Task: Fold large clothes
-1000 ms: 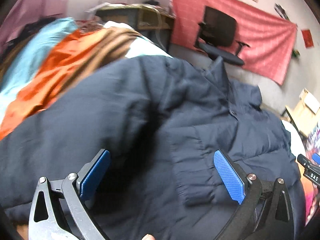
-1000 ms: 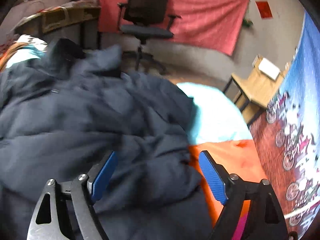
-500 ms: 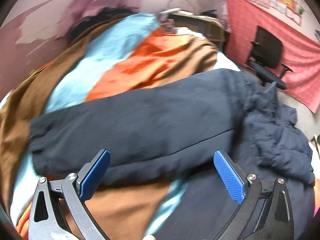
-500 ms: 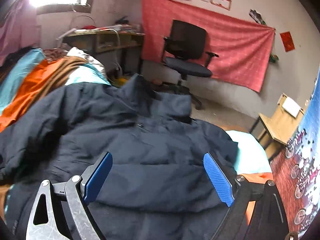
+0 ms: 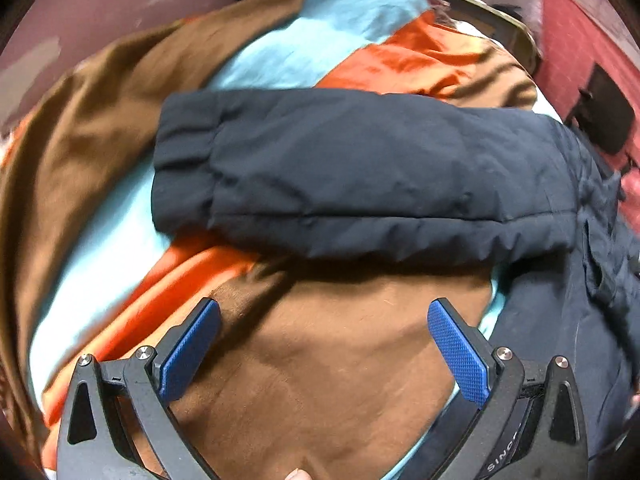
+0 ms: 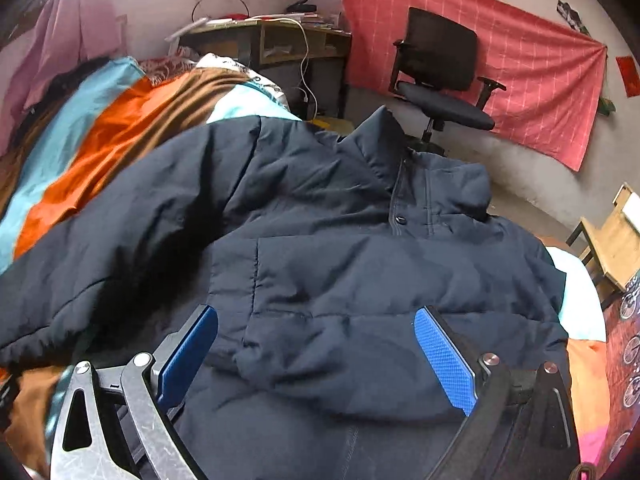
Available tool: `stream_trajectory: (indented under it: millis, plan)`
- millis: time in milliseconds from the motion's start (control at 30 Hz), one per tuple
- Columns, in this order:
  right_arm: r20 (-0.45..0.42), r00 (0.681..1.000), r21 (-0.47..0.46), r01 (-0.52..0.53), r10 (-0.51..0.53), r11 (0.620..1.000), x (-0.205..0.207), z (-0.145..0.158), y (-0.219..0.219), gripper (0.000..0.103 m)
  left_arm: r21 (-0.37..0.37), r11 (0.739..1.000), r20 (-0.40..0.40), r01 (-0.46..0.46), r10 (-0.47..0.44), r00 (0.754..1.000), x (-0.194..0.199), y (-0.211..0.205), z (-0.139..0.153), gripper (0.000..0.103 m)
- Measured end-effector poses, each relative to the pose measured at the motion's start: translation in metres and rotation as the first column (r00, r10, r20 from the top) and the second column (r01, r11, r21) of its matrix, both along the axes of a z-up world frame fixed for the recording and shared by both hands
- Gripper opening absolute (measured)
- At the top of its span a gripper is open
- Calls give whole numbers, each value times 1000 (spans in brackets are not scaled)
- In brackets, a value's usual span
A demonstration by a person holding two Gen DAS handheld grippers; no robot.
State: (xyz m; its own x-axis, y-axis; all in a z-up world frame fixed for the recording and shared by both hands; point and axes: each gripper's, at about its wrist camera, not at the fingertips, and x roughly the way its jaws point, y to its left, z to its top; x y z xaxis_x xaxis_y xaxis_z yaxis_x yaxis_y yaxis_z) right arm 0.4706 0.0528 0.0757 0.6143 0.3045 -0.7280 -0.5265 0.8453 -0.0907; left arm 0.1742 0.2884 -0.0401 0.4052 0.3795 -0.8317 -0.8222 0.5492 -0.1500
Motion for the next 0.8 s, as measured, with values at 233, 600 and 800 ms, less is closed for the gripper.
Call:
stream_trajectory:
  millis: [233, 600, 800]
  plan:
    - [-50, 999, 36, 17, -15, 999, 38, -29, 36, 100, -94, 989, 175, -111, 126, 976, -15, 30, 2, 102]
    - [0, 1000, -126, -25, 26, 992, 46, -77, 87, 103, -191, 962, 226, -196, 237, 945, 1, 70, -12, 100]
    - [3, 1000, -117, -26, 27, 993, 48, -84, 85, 103, -171, 960, 242, -221, 258, 935, 3, 74, -12, 73]
